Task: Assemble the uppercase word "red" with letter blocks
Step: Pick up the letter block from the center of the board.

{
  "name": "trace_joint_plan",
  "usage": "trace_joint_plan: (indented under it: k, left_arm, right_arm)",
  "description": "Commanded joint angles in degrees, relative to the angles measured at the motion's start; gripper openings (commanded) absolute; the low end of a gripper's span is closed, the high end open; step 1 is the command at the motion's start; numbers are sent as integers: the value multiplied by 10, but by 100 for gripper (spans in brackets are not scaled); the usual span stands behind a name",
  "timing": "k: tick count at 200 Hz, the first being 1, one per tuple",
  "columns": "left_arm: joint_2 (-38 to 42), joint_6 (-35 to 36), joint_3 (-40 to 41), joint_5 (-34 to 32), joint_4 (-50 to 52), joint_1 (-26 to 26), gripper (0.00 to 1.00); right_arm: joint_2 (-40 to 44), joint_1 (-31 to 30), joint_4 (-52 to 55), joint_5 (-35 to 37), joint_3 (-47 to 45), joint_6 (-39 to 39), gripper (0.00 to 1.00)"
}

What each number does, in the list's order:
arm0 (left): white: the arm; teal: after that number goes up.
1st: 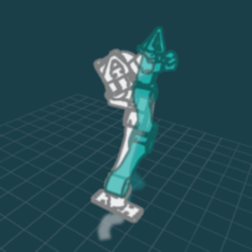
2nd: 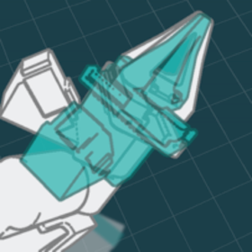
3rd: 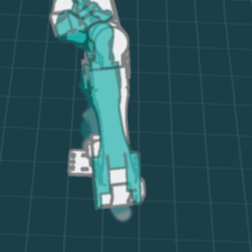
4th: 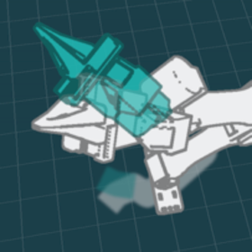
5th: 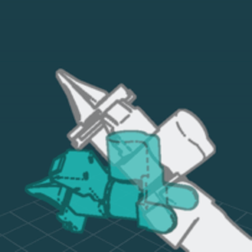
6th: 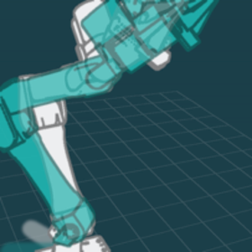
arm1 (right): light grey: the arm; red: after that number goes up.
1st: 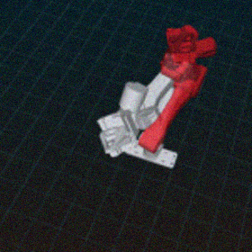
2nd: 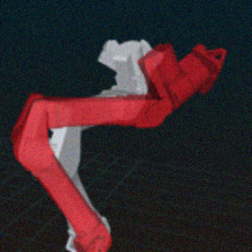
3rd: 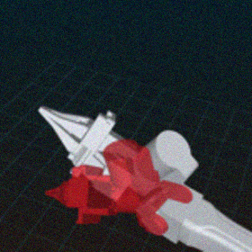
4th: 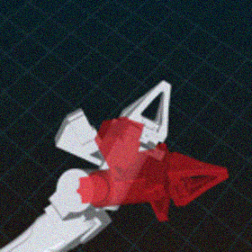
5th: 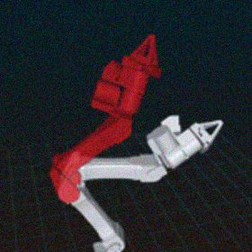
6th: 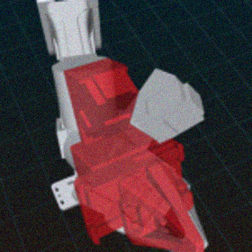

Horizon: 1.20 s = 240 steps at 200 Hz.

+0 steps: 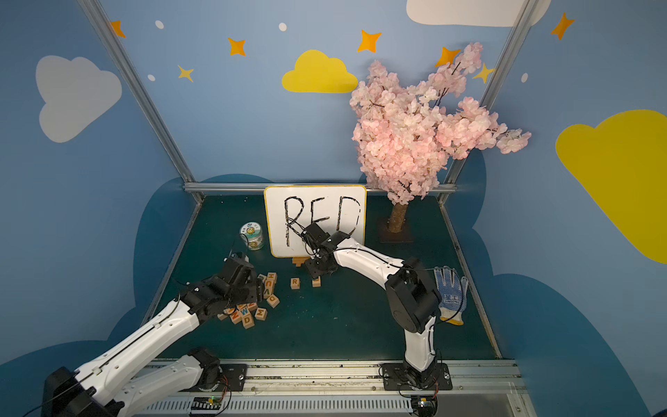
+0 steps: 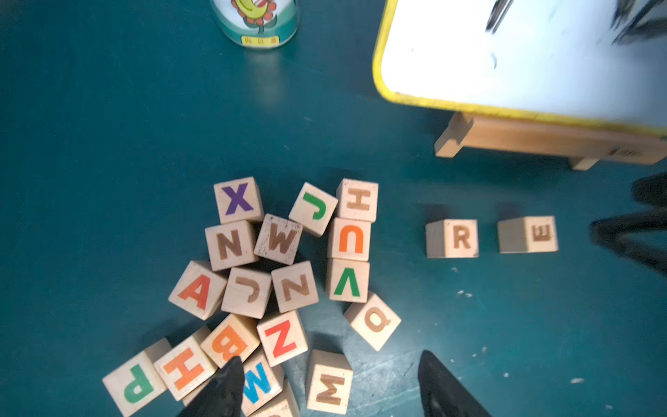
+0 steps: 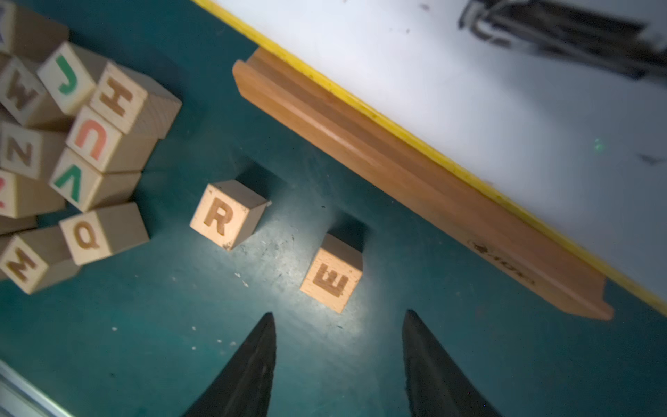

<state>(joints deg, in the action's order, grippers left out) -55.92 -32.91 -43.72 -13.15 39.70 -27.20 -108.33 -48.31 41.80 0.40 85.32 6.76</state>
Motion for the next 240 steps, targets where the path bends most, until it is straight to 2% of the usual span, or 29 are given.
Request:
trace_joint_plan:
  k: [1,31,46,89,118,157,169,240]
  left_arm:
    - [-4,68,-48,109,-6,77,75]
    - [-49,106,-98,186,-30,149,75]
    - [-74,118,-109,200,-50,159,74]
    - [-117,135,-110,227,-106,177,74]
    - [-111,123,-90,256,-138,199,74]
    - [-99,114,-75,261,-151,221,74]
    - [-101,112,-74,284,-153,226,74]
    - [-101,107,-71,297,-158,244,74]
  right_arm:
    - [19,-10,40,12,0,-136,55]
    - [29,-14,49,27,-10,-232,56]
    - [26,-15,53,31,-10,-273,57]
    - [5,-19,49,42,-3,-323,58]
    - [-16,-24,50,36,10,-342,59]
    - [-51,-29,54,21,39,-363,59]
    - [-60,-29,57,21,46,-368,59]
    - [-99,-28,52,18,63,-370,56]
